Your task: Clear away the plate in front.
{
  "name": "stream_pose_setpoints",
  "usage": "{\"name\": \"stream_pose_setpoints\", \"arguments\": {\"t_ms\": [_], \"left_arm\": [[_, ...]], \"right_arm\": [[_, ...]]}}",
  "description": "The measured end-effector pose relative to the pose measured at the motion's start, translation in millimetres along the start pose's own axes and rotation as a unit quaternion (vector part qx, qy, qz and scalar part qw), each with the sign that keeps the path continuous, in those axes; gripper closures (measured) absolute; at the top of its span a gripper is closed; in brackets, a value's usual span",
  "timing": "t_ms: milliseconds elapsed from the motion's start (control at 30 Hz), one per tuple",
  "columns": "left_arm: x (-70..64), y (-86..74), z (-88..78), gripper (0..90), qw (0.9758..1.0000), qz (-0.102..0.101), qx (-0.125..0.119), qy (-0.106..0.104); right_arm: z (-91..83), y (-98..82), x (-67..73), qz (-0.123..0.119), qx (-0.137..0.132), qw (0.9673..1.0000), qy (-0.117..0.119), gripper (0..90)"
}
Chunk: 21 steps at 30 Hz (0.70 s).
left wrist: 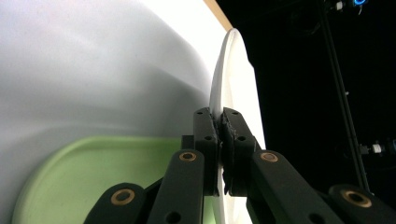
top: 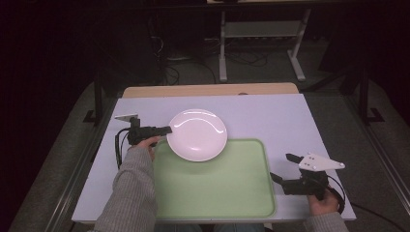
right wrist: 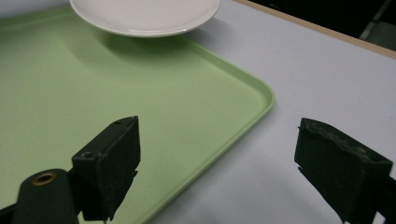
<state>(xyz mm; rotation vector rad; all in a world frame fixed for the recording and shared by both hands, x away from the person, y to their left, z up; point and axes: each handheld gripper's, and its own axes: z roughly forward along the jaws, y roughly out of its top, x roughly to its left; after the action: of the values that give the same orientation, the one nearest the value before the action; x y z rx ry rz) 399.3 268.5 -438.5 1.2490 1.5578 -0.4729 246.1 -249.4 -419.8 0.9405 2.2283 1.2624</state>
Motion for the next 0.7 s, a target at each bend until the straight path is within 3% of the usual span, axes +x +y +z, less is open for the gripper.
{"name": "stream_pose_setpoints", "arguments": {"t_ms": [100, 267, 400, 533, 700], "left_arm": [[3.3, -4.0, -1.0, 86.1, 0.9999, 0.007, 0.009, -0.007], [3.5, -8.7, -2.8, 86.1, 0.9984, 0.030, 0.047, -0.013], [2.6, -13.6, -1.5, 86.0, 0.9959, 0.038, 0.079, -0.022], [2.2, -19.2, 4.0, 86.0, 0.9916, 0.047, 0.117, -0.029], [1.5, -25.4, 9.4, 85.8, 0.9876, 0.055, 0.146, -0.019]], "right_arm": [[-0.2, -0.3, -0.5, 0.001, 0.000, 1.0000, -0.002, 13.6], [0.3, -1.0, -1.3, 0.003, 0.002, 1.0000, -0.004, 13.6], [0.7, -1.2, -1.3, 0.003, 0.002, 1.0000, -0.005, 13.6], [1.2, -1.4, -1.7, 0.004, 0.005, 1.0000, -0.007, 13.6], [1.3, -2.6, -3.3, 0.009, 0.005, 0.9999, -0.009, 13.6]]}}
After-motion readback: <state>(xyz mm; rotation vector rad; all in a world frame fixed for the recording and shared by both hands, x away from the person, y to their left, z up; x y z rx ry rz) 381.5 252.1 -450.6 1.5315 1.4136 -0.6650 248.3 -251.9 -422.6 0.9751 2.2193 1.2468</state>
